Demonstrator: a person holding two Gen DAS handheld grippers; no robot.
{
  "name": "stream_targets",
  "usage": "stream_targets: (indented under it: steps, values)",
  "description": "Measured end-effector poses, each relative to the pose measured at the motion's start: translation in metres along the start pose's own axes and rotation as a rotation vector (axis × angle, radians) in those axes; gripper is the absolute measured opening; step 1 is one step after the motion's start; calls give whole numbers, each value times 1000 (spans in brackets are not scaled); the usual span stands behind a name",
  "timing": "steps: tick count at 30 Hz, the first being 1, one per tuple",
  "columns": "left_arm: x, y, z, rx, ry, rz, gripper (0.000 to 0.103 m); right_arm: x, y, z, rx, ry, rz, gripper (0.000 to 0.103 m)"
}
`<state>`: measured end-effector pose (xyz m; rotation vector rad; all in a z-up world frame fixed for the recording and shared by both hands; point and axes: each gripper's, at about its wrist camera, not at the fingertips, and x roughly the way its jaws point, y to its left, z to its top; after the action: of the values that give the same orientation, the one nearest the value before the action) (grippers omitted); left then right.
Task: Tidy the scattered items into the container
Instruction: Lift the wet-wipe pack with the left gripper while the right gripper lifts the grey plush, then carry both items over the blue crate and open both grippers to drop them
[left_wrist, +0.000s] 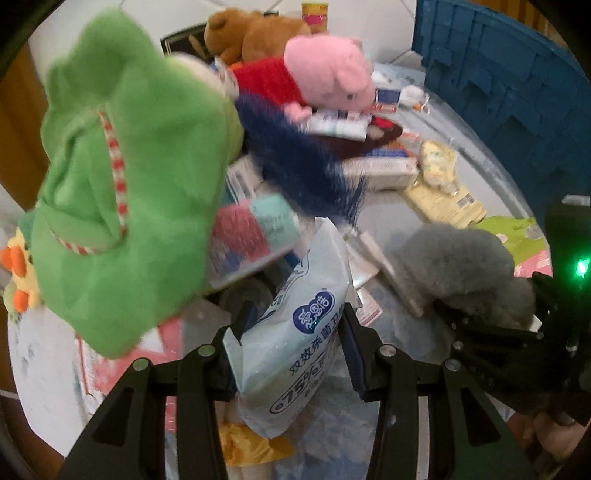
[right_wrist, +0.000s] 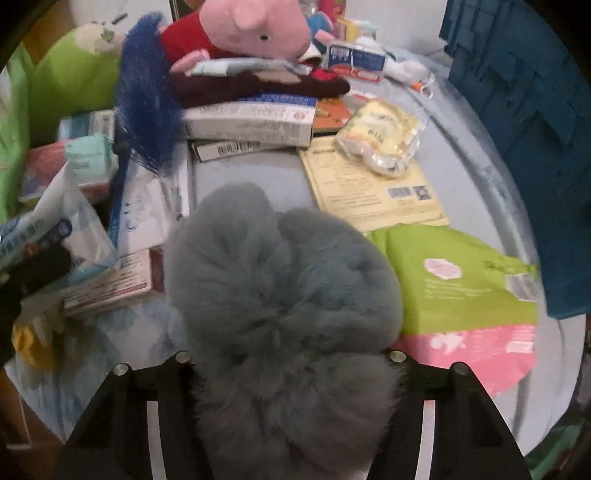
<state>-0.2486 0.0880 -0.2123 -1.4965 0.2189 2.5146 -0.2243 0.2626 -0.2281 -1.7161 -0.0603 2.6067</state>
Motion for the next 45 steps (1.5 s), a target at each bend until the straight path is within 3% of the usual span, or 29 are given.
stream_targets:
  steps: [11,18,27,32,38,45]
  values:
    - [-70,0,34,9,-152,-8,44,-40,3,26,-7,-225,12,56]
    - [-105,-2,55,5,-220,-13,44,-60,7,45,-39,-309,1,56]
    - [-152,-27,96,16,-328,7,44,-134,-27,84,-46,-448,-7,56]
    - [-174,-69,132,26,-383,0,44,-170,-72,101,-30,-531,-16,56]
    - [-201,-157,185,23,-457,-46,44,-199,-161,98,-9,-609,-57,57]
    - [-215,-290,236,71,-440,-135,44,-195,-283,70,30,-568,-165,57]
